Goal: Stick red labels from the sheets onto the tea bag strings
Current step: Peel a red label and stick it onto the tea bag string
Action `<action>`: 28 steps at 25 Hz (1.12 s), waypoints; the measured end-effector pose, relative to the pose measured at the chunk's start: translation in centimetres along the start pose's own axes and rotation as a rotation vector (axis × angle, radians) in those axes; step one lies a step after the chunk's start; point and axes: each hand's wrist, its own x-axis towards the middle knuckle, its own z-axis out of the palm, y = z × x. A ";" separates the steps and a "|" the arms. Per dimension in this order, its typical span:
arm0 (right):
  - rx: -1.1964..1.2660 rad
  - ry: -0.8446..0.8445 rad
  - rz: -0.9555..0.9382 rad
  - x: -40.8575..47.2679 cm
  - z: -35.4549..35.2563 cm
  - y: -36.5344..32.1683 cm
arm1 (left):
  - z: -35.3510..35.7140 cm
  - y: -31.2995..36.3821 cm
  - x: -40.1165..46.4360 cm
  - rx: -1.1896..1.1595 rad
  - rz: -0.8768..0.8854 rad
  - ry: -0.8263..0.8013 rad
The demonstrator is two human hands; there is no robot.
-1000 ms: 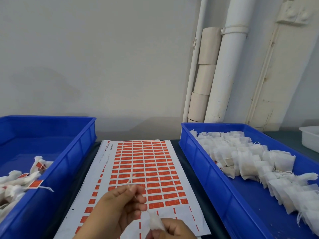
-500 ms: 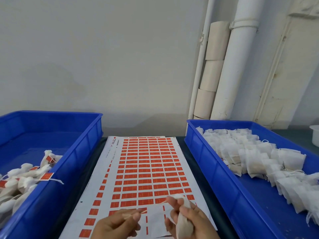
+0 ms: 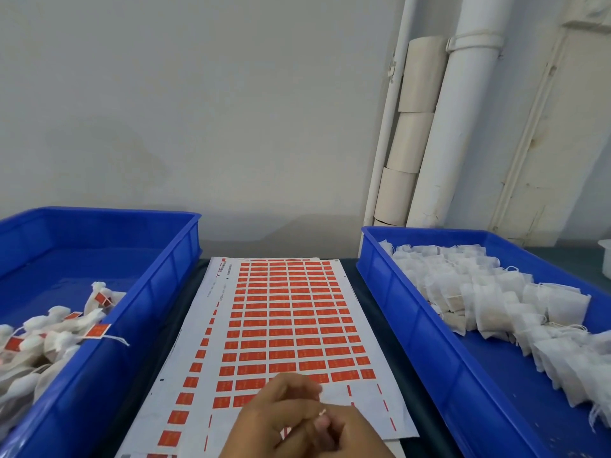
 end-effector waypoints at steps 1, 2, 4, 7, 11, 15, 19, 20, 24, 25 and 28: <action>-0.077 0.143 -0.087 -0.3 0.5 -0.6 | 0.1 0.3 -0.2 0.044 0.016 0.026; -0.095 0.260 -0.175 -0.4 0.3 -0.6 | 0.1 0.4 -0.4 0.085 0.010 0.070; -0.086 0.332 -0.277 -0.5 -0.5 1.0 | 0.5 0.1 -0.6 0.045 -0.055 0.180; 0.580 -0.499 -0.342 -1.9 -1.6 2.9 | 1.2 -0.1 -0.5 0.079 -0.179 0.221; 0.594 -0.432 -0.379 -1.7 -1.8 5.1 | 1.7 -0.8 -0.4 0.140 -0.271 0.245; 0.699 -0.382 -0.334 -0.4 -2.2 5.4 | 1.9 -1.2 0.2 0.062 -0.452 0.267; 0.634 -0.048 -0.622 -1.3 -1.8 5.9 | 1.3 -0.6 0.4 -0.259 -0.576 0.317; 0.633 0.087 -0.676 -1.1 -1.5 6.1 | 1.0 -0.4 0.6 -0.333 -0.588 0.321; 0.505 0.429 -0.849 0.0 -1.6 5.8 | 0.2 0.6 1.0 -0.493 -0.631 0.324; 0.490 0.402 -0.846 0.0 -1.9 5.7 | 0.2 0.8 1.1 -0.518 -0.623 0.322; 0.527 0.145 -0.668 -0.1 -2.9 5.3 | -0.3 1.3 1.2 -0.649 -0.593 0.337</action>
